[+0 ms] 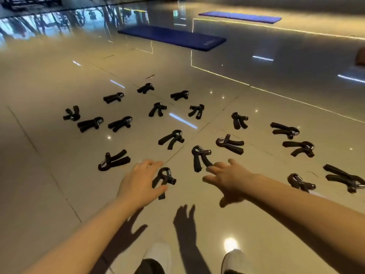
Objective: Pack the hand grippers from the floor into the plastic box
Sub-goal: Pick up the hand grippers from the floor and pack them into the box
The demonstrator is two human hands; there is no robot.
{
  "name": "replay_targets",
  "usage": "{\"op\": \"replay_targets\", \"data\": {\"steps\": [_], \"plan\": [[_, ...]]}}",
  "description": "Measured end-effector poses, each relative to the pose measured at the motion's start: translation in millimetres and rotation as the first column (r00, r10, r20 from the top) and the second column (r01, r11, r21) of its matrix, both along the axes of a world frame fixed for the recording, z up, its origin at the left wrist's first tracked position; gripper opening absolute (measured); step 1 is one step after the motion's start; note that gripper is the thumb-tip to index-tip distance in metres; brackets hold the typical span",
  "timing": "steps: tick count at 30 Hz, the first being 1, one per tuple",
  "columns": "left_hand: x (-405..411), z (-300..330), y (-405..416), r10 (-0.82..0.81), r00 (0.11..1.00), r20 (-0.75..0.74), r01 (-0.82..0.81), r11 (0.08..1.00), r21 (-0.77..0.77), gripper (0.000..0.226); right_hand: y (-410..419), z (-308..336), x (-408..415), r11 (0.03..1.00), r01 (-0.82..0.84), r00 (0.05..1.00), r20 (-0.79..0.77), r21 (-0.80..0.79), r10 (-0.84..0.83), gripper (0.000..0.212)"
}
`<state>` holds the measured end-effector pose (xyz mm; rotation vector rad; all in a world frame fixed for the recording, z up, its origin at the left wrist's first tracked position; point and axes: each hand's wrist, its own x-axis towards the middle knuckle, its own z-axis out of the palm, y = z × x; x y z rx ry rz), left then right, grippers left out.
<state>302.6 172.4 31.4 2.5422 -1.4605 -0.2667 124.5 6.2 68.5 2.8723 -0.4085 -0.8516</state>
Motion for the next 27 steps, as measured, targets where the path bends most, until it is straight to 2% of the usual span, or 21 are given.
{"op": "replay_targets", "data": {"steps": [4,7,10,16,20,24,27], "plan": [[21.3,-77.3,-22.3,0.08,0.997,-0.01,-0.08,0.995,0.059,0.077,-41.5,-74.3,31.3,0.977,0.167,0.984,0.033,0.13,-0.173,0.081],[34.5,-134.2,-37.1,0.124,0.992,-0.037,-0.12,0.988,0.099,0.081,-63.1,-130.9,53.9,0.943,0.246,0.968,-0.005,0.223,-0.251,0.077],[50.2,-172.4,-54.1,0.149,0.988,-0.026,-0.145,0.982,0.117,0.083,-77.9,-176.2,82.0,0.911,0.295,0.945,0.054,0.289,-0.323,0.07],[78.7,-211.4,-63.6,0.052,0.998,0.028,-0.056,0.987,0.149,0.087,-114.0,-237.2,115.0,0.87,0.45,0.88,0.066,0.2,-0.47,0.066],[86.1,-238.1,-55.0,0.058,0.998,-0.012,-0.056,0.987,0.15,0.102,-132.5,-258.6,127.7,0.891,0.45,0.881,0.135,0.061,-0.454,0.067],[69.7,-266.8,-45.9,0.098,0.995,-0.03,-0.091,0.98,0.178,0.092,-130.4,-276.5,132.4,0.873,0.475,0.865,0.123,0.111,-0.487,0.062],[61.5,-276.1,-40.5,0.088,0.996,-0.022,-0.084,0.986,0.141,0.086,-126.8,-284.7,112.7,0.896,0.424,0.876,0.193,0.131,-0.443,0.051]]}}
